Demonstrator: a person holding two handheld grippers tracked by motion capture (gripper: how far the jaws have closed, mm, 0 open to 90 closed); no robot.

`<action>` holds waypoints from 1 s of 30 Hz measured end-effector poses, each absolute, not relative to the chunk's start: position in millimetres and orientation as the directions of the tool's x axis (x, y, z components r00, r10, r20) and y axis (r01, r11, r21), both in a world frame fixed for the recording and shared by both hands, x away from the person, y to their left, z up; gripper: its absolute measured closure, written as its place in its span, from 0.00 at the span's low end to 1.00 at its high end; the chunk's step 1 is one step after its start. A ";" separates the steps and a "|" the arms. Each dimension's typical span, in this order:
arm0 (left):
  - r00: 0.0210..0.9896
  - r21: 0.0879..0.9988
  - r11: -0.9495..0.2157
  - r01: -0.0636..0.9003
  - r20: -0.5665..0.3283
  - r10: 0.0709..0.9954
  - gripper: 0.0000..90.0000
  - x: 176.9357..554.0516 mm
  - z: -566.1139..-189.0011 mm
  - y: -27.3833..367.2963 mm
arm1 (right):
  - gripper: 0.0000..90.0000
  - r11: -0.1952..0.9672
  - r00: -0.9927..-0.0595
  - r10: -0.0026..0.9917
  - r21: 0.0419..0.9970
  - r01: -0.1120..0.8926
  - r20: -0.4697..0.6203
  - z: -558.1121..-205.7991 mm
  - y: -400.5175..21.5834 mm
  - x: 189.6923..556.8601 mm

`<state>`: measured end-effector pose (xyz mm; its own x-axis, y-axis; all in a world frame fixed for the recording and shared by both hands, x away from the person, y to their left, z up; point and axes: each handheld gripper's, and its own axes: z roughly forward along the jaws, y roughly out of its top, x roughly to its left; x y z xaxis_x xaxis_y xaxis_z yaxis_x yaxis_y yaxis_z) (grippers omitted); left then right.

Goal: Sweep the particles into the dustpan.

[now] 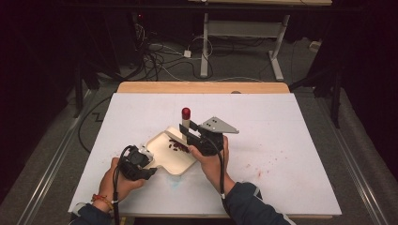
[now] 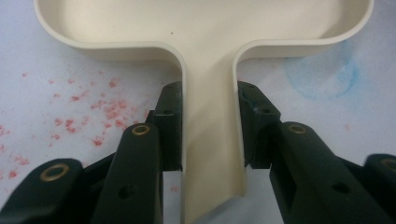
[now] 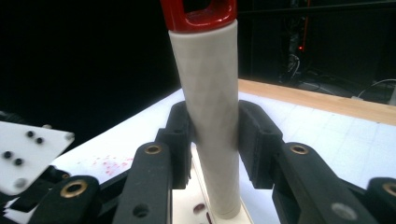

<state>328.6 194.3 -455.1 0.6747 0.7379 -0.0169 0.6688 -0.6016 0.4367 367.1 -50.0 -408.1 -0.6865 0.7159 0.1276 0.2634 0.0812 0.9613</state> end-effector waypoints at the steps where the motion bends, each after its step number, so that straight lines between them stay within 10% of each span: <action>1: 0.675 0.437 -0.601 0.669 -0.019 0.738 0.71 328.5 -455.1 194.7 | 0.76 0.084 -0.690 0.712 0.961 0.262 0.126 -408.2 -48.9 365.6; 30: 0.688 0.436 -0.618 0.655 -0.005 0.726 0.71 328.2 -458.8 196.1 | 0.77 0.131 -0.727 0.682 0.965 0.227 0.078 -400.4 -35.2 338.8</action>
